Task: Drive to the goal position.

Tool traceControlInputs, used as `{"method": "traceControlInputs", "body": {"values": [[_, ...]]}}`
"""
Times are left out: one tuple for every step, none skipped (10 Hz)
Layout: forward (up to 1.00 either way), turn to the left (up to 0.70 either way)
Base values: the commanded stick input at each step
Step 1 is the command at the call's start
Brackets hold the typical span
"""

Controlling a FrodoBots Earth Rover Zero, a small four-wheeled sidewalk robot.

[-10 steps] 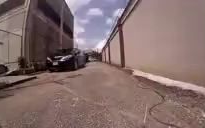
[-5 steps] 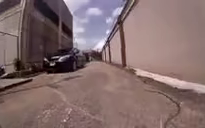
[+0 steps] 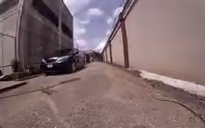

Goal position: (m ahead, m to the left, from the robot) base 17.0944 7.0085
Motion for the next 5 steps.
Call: {"method": "traceControlInputs", "body": {"values": [[0.85,0.0],[0.85,0.0],[0.85,0.0],[0.85,0.0],[0.85,0.0]]}}
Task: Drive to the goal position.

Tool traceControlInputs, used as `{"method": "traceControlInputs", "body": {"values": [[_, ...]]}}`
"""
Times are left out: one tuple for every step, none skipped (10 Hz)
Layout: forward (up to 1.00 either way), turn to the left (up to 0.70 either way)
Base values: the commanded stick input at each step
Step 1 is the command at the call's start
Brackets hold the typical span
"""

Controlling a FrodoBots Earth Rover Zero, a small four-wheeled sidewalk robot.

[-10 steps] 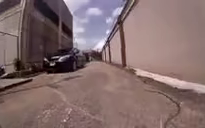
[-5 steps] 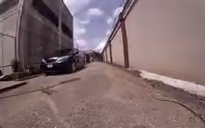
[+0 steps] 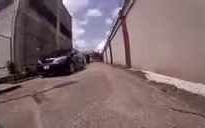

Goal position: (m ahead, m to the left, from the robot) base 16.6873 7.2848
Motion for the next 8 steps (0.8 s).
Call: {"method": "traceControlInputs", "body": {"values": [[0.85,0.0],[0.85,0.0],[0.85,0.0],[0.85,0.0],[0.85,0.0],[0.85,0.0],[0.85,0.0],[0.85,0.0]]}}
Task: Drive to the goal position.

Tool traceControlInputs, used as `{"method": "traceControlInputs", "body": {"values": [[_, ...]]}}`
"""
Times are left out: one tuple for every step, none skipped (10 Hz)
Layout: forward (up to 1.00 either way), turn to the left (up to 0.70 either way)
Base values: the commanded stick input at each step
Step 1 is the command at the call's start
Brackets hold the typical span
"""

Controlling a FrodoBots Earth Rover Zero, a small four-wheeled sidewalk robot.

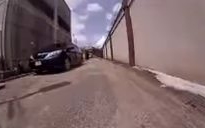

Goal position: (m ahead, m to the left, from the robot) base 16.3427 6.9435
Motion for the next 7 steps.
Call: {"method": "traceControlInputs", "body": {"values": [[0.85,0.0],[0.85,0.0],[0.85,0.0],[0.85,0.0],[0.85,0.0],[0.85,0.0],[0.85,0.0]]}}
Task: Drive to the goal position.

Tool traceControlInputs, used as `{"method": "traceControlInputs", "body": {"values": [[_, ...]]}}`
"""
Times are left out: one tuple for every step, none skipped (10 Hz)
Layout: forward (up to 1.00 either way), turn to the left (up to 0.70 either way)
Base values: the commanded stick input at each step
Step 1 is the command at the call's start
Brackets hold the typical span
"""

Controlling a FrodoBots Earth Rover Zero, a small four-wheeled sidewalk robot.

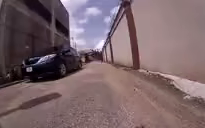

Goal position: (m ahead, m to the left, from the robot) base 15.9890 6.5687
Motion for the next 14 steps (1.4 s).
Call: {"method": "traceControlInputs", "body": {"values": [[0.85,0.0],[0.85,0.0],[0.85,0.0],[0.85,0.0],[0.85,0.0],[0.85,0.0],[0.85,0.0],[0.85,0.0],[0.85,0.0],[0.85,0.0],[0.85,0.0],[0.85,0.0],[0.85,0.0],[0.85,0.0]]}}
